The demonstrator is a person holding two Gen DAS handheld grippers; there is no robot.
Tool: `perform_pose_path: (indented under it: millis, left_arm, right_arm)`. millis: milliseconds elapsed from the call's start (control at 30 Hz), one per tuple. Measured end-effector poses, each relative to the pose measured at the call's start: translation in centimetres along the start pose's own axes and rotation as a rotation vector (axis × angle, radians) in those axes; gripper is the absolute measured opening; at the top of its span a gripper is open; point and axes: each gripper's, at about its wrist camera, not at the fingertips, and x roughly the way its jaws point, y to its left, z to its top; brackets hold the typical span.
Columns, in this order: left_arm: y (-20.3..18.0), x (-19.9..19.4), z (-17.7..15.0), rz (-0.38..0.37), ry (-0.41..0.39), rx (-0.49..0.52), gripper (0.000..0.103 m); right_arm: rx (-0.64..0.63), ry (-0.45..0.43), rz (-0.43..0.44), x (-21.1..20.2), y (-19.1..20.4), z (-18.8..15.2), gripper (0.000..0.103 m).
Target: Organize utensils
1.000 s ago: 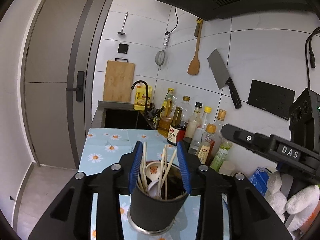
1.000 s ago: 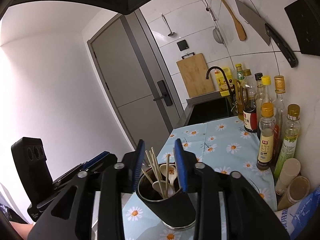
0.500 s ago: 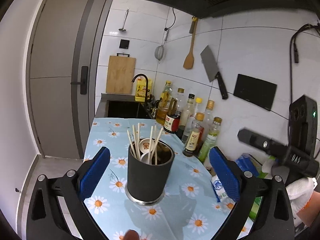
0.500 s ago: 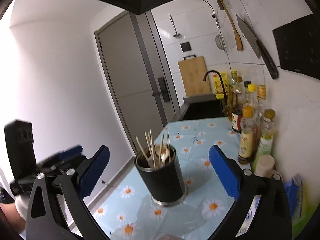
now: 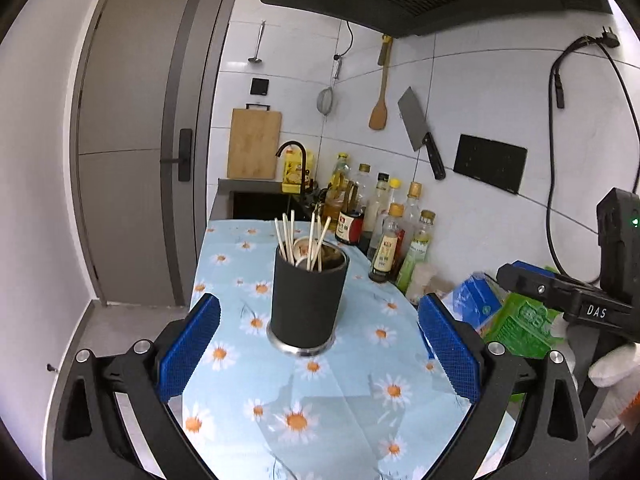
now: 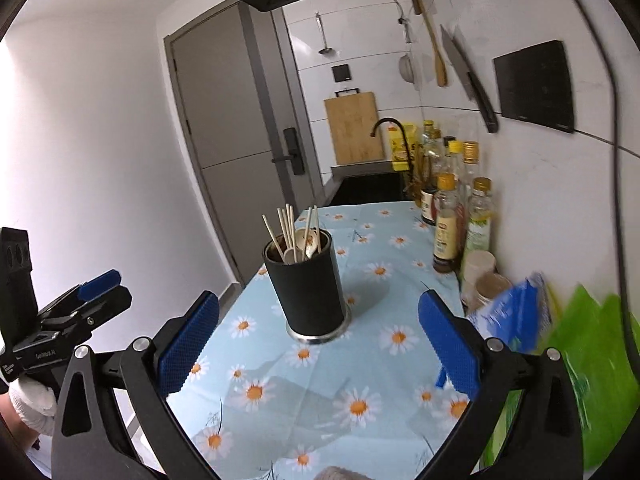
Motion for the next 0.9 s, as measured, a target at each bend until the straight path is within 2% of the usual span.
perform_pose_path:
  millis: [167, 300, 600, 900]
  left_arm:
    - [-0.6, -1.2, -1.3, -0.055, 0.036, 0.006, 0.096]
    - [-0.9, -1.9, -2.2, -0.022, 0.041, 0.006, 0.096]
    - [-0.7, -2.7, -4.1, -0.08, 0.102, 0.0, 0.096]
    - [0.4, -2.8, -5.5, -0.082, 0.153, -0.021, 0.096]
  right_arm:
    - [0.028, 0.024, -0.013, -1.3, 0.9, -1.6, 0.098]
    - [0.004, 0.035, -0.035, -2.1, 2.2, -2.3, 0.098]
    - [0.014, 0.049, -0.071, -3.4, 3.5, -4.6, 0.098]
    - [0.006, 0.069, -0.064, -3.5, 4.9, -6.5, 0.098]
